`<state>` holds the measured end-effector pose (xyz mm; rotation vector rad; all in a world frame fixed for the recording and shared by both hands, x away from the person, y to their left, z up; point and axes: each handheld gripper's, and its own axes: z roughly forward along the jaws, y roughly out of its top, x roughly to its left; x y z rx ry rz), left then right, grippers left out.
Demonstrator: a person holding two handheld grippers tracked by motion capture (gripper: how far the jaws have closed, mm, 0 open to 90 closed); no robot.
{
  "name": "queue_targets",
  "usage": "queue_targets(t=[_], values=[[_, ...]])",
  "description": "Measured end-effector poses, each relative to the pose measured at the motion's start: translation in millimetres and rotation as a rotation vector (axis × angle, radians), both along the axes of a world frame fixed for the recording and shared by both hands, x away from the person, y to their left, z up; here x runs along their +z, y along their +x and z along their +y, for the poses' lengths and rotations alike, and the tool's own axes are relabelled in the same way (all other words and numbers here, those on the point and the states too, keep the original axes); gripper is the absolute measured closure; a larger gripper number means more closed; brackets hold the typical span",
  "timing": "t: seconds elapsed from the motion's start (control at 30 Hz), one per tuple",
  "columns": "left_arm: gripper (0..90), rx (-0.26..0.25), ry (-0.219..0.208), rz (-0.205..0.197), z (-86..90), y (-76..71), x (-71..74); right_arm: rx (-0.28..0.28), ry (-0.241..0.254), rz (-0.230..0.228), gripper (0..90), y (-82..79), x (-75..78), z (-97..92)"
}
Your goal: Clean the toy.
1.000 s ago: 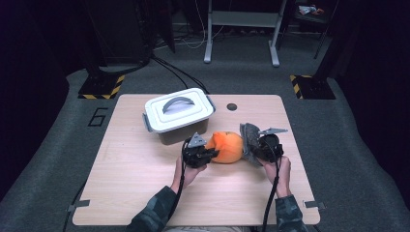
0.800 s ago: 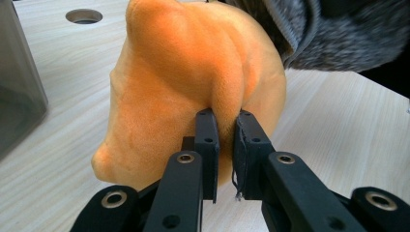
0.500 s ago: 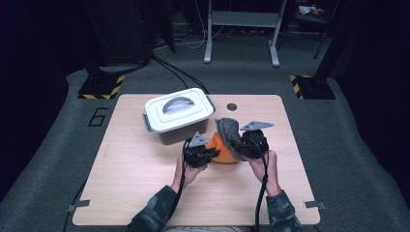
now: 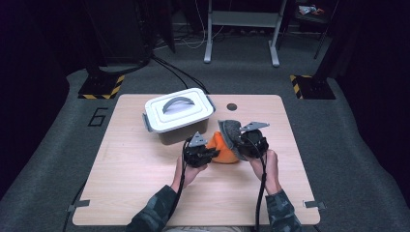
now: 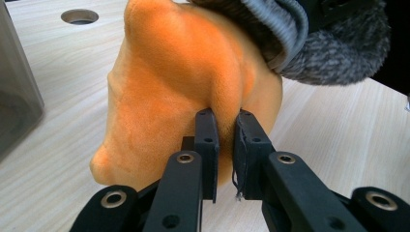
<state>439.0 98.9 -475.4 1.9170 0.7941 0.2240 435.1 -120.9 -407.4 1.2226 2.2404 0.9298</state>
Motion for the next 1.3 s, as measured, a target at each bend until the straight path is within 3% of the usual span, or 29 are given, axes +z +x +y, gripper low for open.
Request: queue_targets(t=[0.23,0.6,0.87,0.97,1.07,1.3], values=[[81.3,-0.006,0.002,0.002,0.0,-0.2,-0.7,-0.041,0.005,0.017,75.1,4.0,-11.2,-19.1],[81.3,-0.005,-0.002,0.004,0.4,0.6,-1.7,-0.106,-0.006,0.091,75.0,12.8,-38.9,-40.5],[81.3,-0.004,-0.006,0.007,0.8,0.6,-2.1,-0.140,-0.018,0.196,74.8,24.9,-72.5,-42.9],[81.3,-0.004,-0.004,0.005,0.5,0.3,-1.9,-0.124,-0.017,0.218,74.8,27.1,-82.3,-42.3],[81.2,0.001,-0.008,0.006,1.1,0.4,-2.0,-0.125,-0.006,0.219,74.8,25.8,-79.0,-45.5],[81.0,0.000,-0.007,0.008,2.1,0.8,-1.7,-0.140,0.017,0.116,74.8,12.5,-48.6,-53.1]])
